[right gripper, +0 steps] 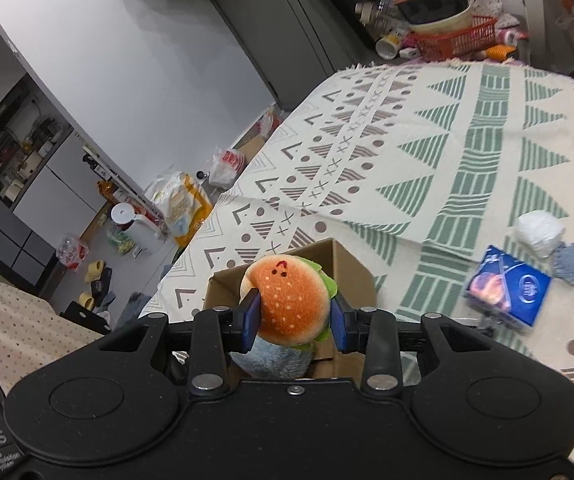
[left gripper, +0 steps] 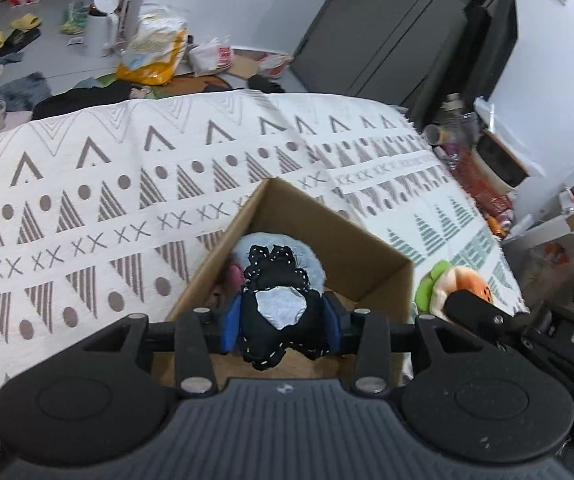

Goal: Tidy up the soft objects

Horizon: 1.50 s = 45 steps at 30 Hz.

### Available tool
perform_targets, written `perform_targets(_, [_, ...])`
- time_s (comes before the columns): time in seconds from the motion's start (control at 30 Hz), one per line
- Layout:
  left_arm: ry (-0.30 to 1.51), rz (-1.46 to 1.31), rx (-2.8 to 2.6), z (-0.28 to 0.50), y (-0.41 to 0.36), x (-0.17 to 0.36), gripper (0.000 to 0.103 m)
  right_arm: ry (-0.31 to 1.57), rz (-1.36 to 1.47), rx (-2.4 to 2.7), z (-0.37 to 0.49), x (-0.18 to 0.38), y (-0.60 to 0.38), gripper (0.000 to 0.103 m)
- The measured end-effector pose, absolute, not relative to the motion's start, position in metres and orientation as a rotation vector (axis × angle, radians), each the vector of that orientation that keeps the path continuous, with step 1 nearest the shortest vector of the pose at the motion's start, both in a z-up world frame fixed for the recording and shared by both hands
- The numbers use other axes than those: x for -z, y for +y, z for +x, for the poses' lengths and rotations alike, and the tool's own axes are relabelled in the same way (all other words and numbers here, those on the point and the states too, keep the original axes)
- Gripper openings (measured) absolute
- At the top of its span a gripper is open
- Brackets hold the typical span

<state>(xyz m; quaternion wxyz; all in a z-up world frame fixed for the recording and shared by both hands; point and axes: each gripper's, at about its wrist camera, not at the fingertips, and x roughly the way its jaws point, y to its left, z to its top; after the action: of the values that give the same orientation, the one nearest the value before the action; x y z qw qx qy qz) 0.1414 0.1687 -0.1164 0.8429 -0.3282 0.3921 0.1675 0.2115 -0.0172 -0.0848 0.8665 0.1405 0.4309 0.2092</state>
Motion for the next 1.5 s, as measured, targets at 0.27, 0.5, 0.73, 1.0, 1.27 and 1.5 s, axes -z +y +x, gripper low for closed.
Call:
perform_targets(0.27, [0.836,-0.692,-0.432,0.147,0.174,0.119,0.057,0.912,0.315,-0.438,0.229,0.094,-0.007,0.047])
perform_targets(0.5, [0.838,-0.69,-0.441,0.154,0.17,0.12,0.064,0.916,0.311,-0.422,0.229,0.093,-0.017,0.063])
perform_targets(0.73, [0.827,-0.678,-0.413,0.154,0.155,0.114,0.069,0.899,0.317,-0.368,0.221,0.086,-0.051,0.074])
perform_targets(1.0, [0.833,-0.624,-0.391,0.154,0.132,0.106,0.077,0.876,0.311,-0.325,0.207,0.073,-0.093,0.083])
perform_targets(1.27, [0.859,-0.542,-0.368,0.154,0.101,0.1,0.077,0.859,0.301,-0.313,0.193,0.06,-0.137,0.097])
perform_targets(1.5, [0.884,-0.445,-0.351,0.148,0.067,0.099,0.08,0.831,0.283,-0.3,0.18,0.054,-0.171,0.103])
